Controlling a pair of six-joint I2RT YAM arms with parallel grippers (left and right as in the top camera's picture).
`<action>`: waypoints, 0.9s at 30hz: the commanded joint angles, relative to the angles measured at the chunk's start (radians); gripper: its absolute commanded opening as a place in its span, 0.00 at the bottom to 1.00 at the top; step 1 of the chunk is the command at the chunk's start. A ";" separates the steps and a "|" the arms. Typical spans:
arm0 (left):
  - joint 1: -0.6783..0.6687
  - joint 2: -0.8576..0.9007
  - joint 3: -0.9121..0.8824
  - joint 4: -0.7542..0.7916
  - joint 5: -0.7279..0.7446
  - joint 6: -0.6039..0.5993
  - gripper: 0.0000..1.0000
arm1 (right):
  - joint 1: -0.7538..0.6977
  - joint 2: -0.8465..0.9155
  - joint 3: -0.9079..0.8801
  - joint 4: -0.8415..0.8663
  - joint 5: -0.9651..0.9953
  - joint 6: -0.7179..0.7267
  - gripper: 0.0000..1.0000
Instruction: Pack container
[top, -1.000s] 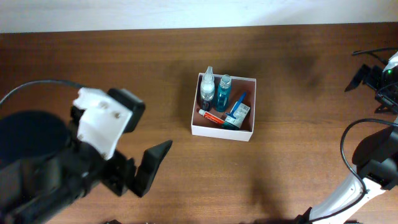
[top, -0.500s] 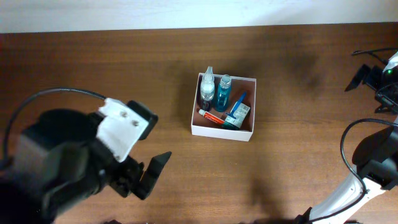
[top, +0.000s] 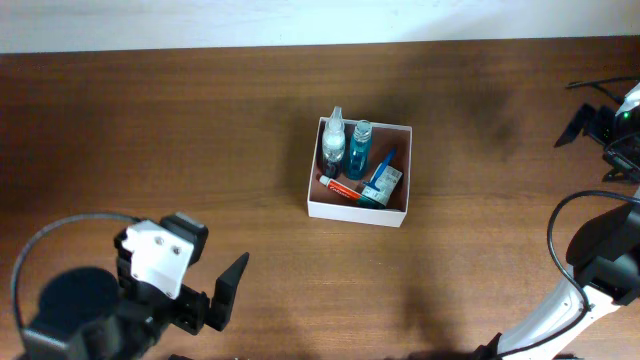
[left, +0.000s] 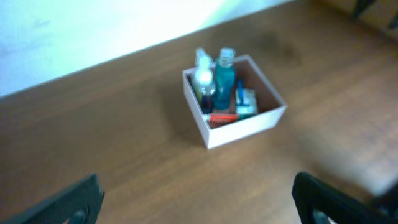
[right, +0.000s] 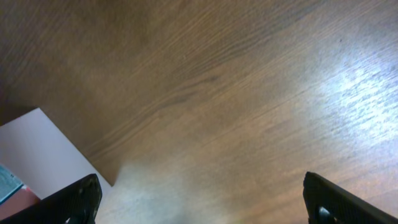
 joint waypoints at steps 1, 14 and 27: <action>0.057 -0.103 -0.187 0.068 0.051 0.013 0.99 | -0.003 -0.002 -0.002 0.004 0.008 -0.009 0.99; 0.167 -0.486 -0.693 0.499 0.161 0.012 0.99 | -0.003 -0.002 -0.002 0.003 0.008 -0.009 0.99; 0.204 -0.573 -0.839 0.784 0.165 0.012 0.99 | -0.003 -0.002 -0.002 0.003 0.008 -0.009 0.99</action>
